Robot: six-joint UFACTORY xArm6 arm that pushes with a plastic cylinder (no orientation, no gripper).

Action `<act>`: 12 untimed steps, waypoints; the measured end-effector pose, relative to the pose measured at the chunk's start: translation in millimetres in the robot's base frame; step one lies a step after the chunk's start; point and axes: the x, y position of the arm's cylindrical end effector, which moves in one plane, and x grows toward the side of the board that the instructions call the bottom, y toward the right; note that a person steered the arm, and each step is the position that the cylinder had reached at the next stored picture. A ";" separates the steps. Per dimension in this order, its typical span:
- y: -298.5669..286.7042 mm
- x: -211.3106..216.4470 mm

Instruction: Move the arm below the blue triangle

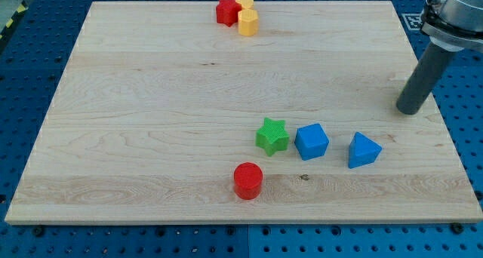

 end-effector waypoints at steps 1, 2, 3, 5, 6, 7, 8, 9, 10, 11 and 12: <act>0.0 33.8; 0.0 52.9; 0.0 77.9; -0.7 93.4; -9.1 111.2; -9.8 111.2; -9.8 120.0; -9.9 128.1; -14.7 130.0; -50.5 131.8; -79.8 131.8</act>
